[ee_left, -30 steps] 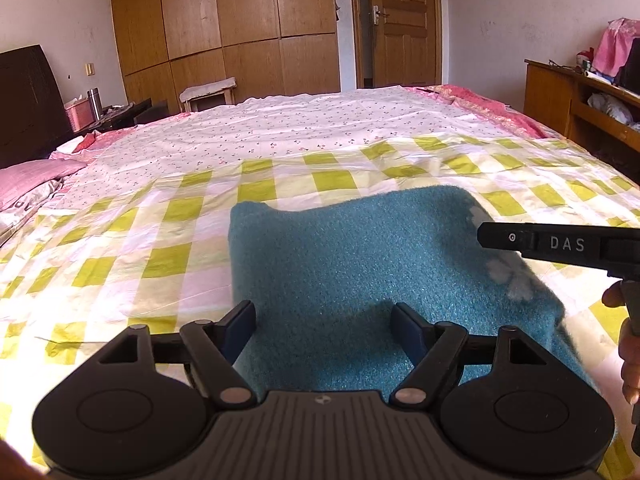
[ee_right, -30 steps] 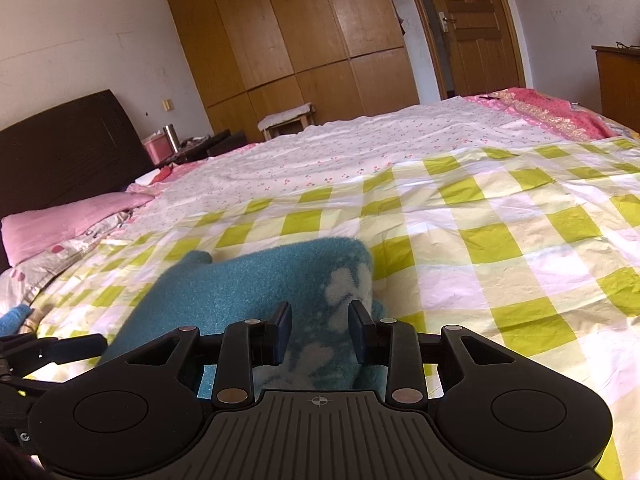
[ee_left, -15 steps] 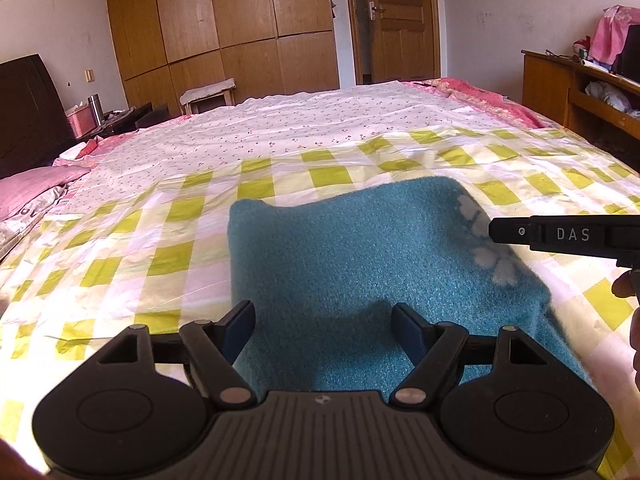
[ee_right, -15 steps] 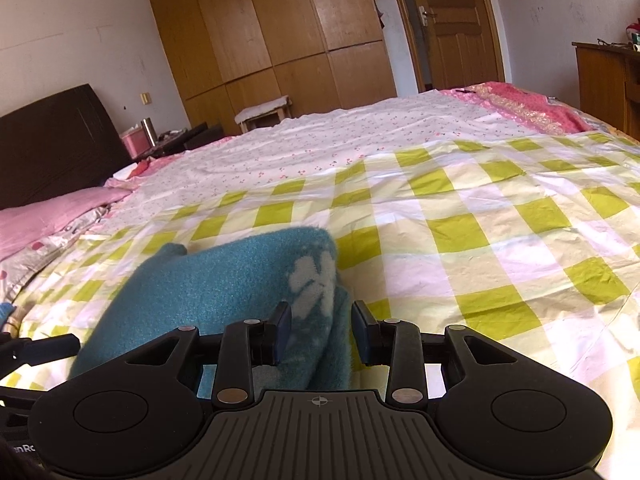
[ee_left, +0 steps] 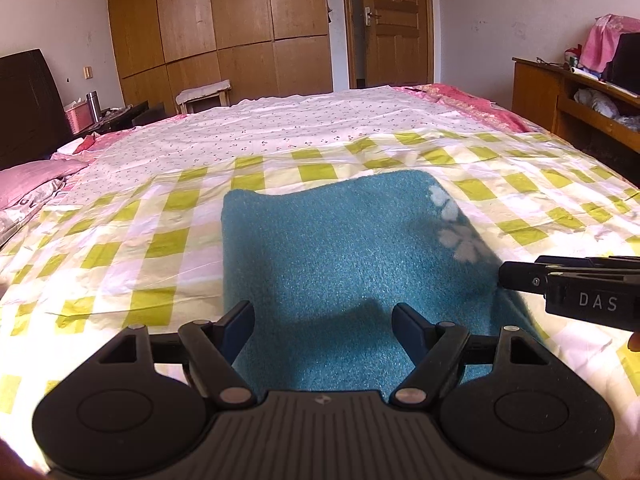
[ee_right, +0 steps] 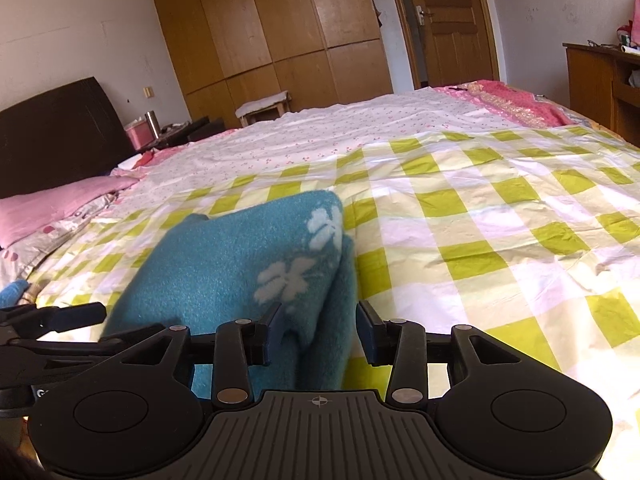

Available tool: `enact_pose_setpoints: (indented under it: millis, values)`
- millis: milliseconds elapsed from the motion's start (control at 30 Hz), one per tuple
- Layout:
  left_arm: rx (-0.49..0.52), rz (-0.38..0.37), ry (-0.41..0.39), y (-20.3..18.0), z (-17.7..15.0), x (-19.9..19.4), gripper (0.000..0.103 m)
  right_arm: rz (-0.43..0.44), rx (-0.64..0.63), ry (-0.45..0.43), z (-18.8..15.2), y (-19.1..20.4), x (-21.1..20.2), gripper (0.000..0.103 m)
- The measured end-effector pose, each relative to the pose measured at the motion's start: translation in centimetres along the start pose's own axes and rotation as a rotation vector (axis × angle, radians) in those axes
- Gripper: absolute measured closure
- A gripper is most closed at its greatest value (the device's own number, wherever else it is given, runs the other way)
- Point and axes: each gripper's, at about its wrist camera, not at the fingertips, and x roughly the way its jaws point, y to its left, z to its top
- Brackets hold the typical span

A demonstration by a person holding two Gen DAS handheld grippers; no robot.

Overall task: Fold small clothes
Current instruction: 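Open the right gripper and release the folded teal sweater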

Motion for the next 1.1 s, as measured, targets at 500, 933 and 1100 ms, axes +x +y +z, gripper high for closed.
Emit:
enact_pose_setpoints:
  millis: [500,933,1100]
  values:
    - [-0.034,-0.013,0.0,0.0,-2.4,-2.4,0.012,-0.037,-0.047,0.007,-2.8,1.8,-2.8,0.063]
    - [-0.047,-0.004,0.049,0.5,-4.5,-2.8,0.01,-0.062,-0.03,0.029,-3.6,1.4,-3.4,0.061]
    - [-0.05,-0.011,0.061,0.3,-5.1,-3.2,0.007,-0.052,-0.038,0.039,-4.4,1.9,-4.2,0.061]
